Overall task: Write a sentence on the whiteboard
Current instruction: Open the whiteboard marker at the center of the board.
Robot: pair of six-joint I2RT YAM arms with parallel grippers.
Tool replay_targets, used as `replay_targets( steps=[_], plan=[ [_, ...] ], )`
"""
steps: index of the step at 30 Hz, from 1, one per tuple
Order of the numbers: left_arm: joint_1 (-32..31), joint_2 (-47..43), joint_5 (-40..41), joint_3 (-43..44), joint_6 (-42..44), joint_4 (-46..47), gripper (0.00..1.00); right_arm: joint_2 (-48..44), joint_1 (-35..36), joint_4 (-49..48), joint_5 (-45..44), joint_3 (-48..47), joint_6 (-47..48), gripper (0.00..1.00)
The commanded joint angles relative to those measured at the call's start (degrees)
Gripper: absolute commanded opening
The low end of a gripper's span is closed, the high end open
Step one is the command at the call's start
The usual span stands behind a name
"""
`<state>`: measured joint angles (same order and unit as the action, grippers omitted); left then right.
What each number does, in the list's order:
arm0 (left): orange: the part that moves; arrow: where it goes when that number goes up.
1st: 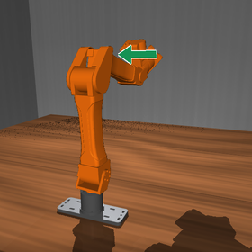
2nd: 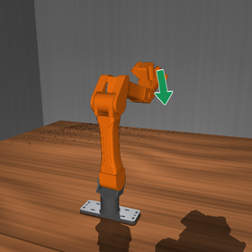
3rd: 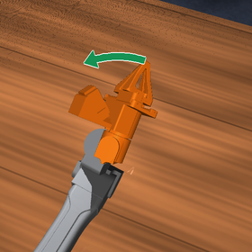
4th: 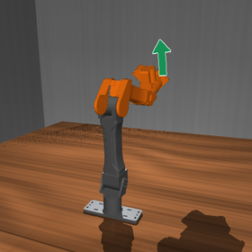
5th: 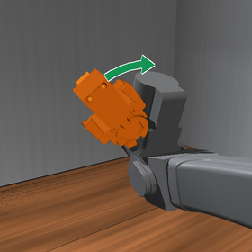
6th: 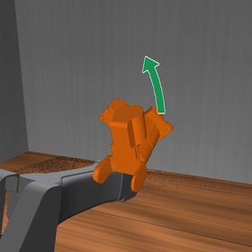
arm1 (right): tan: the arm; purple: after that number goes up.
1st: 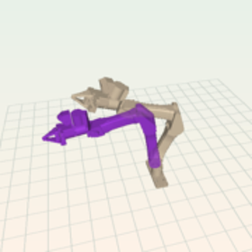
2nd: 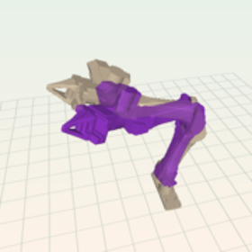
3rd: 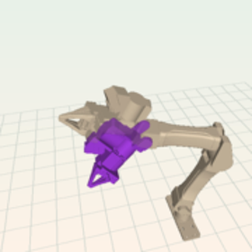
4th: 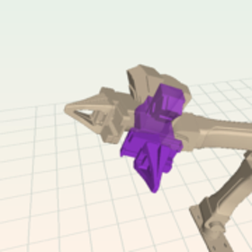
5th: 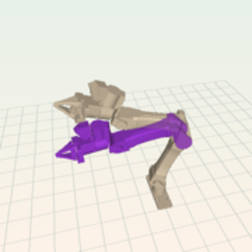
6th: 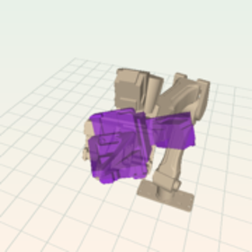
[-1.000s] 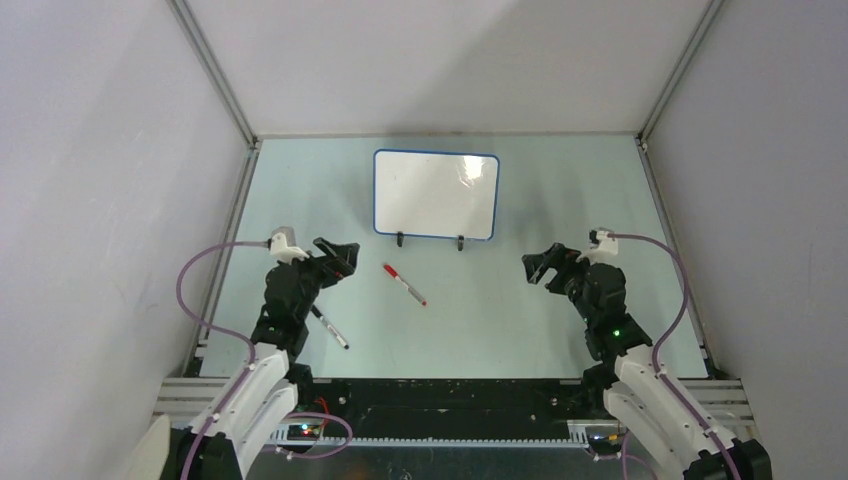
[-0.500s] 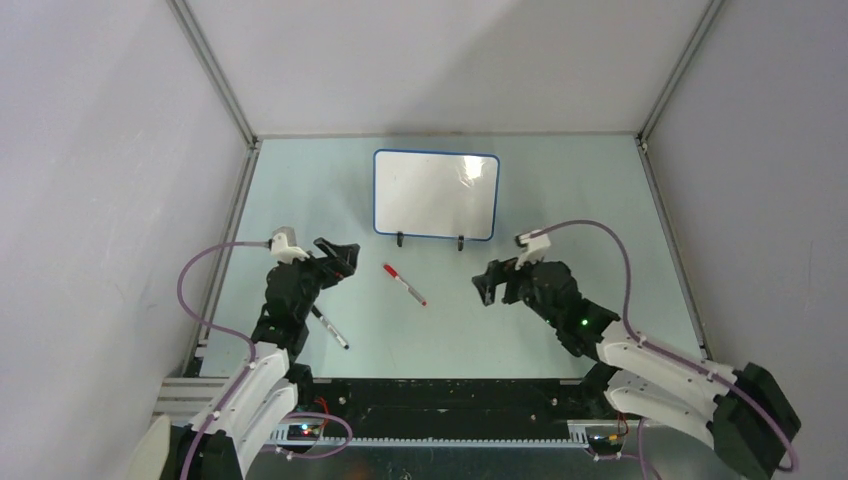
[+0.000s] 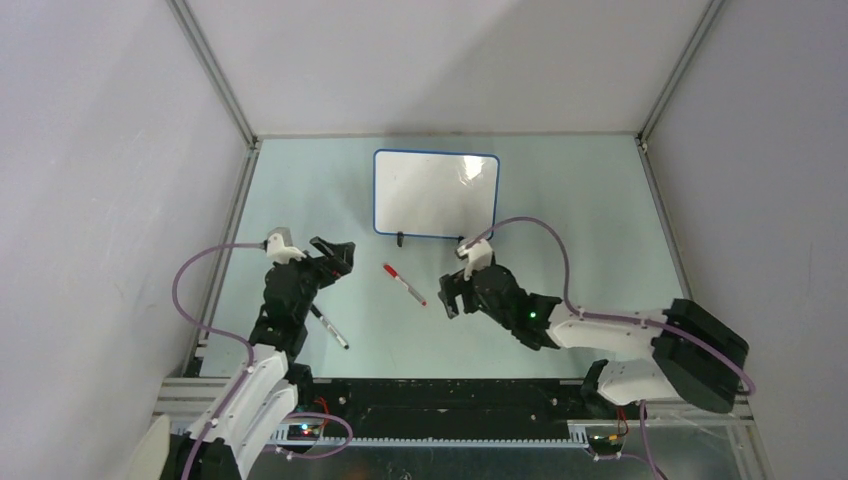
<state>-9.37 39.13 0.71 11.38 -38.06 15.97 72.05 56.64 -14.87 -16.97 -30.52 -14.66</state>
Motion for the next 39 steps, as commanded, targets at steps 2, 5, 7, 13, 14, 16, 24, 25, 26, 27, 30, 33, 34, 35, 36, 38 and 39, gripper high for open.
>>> replay_targets(
  steps=[2, 5, 7, 13, 14, 16, 24, 25, 26, 27, 30, 33, 34, 35, 36, 38, 39],
  plan=[
    [-0.13, -1.32, 2.30, 2.47, 0.35, -0.21, 0.99, 7.49, 5.45, -0.63, -5.94, -9.30, 4.04, 0.80],
    [-0.18, -1.50, 2.43, 2.60, 0.36, -0.35, 0.99, 10.84, 6.77, 2.66, -3.80, -12.47, 5.05, 0.78],
    [-0.19, -1.55, 2.46, 2.62, 0.31, -0.37, 0.99, 13.41, 7.12, 3.05, -1.98, -13.75, 5.47, 0.77],
    [-0.15, -1.10, 2.39, 2.67, 0.11, -0.25, 0.99, 19.41, 7.82, 6.61, -0.82, -18.21, 5.61, 0.69],
    [-0.13, -1.00, 2.38, 2.68, 0.05, -0.26, 0.99, 20.26, 7.80, 8.17, -0.09, -19.65, 5.54, 0.67],
    [-0.17, -0.77, 2.29, 2.81, 0.01, -0.25, 0.99, 22.54, 7.84, 10.36, 0.49, -21.72, 4.92, 0.65],
    [-0.13, -0.30, 2.26, 3.16, -0.08, -0.50, 0.99, 28.66, 7.47, 14.30, 2.37, -26.24, 3.70, 0.64],
    [-0.15, -0.29, 2.27, 3.19, -0.08, -0.50, 0.99, 29.10, 7.36, 15.52, 2.95, -27.06, 3.22, 0.61],
    [-0.14, -0.22, 2.28, 3.18, -0.12, -0.50, 0.99, 29.99, 7.00, 16.25, 3.46, -27.45, 3.05, 0.59],
    [-0.13, -0.17, 2.23, 3.16, -0.16, -0.52, 0.99, 30.38, 6.73, 17.06, 4.74, -28.09, 2.48, 0.54],
    [-0.16, 0.00, 2.19, 3.23, -0.24, -0.51, 0.99, 31.22, 5.01, 17.54, 7.61, -28.42, 0.97, 0.48],
    [-0.15, 0.19, 2.19, 3.21, -0.38, -0.43, 0.99, 31.85, 4.01, 18.79, 8.48, -28.91, 0.23, 0.43],
    [-0.14, 0.34, 2.12, 3.28, -0.40, -0.37, 0.99, 32.28, 3.96, 19.25, 8.24, -29.45, 0.28, 0.37],
    [-0.13, 0.42, 2.03, 3.36, -0.43, -0.35, 0.99, 32.50, 4.01, 20.05, 7.56, -29.78, 0.56, 0.34],
    [-0.17, 0.59, 1.97, 3.38, -0.47, -0.28, 0.99, 32.84, 4.05, 20.54, 7.21, -30.39, 0.71, 0.25],
    [-0.20, 1.04, 1.79, 3.40, -0.60, -0.14, 0.99, 33.17, 4.42, 22.06, 5.21, -31.15, 1.09, 0.08],
    [-0.16, 1.26, 1.72, 3.44, -0.60, -0.10, 0.99, 33.09, 4.54, 22.55, 4.59, -31.38, 1.22, 0.03]
  ],
)
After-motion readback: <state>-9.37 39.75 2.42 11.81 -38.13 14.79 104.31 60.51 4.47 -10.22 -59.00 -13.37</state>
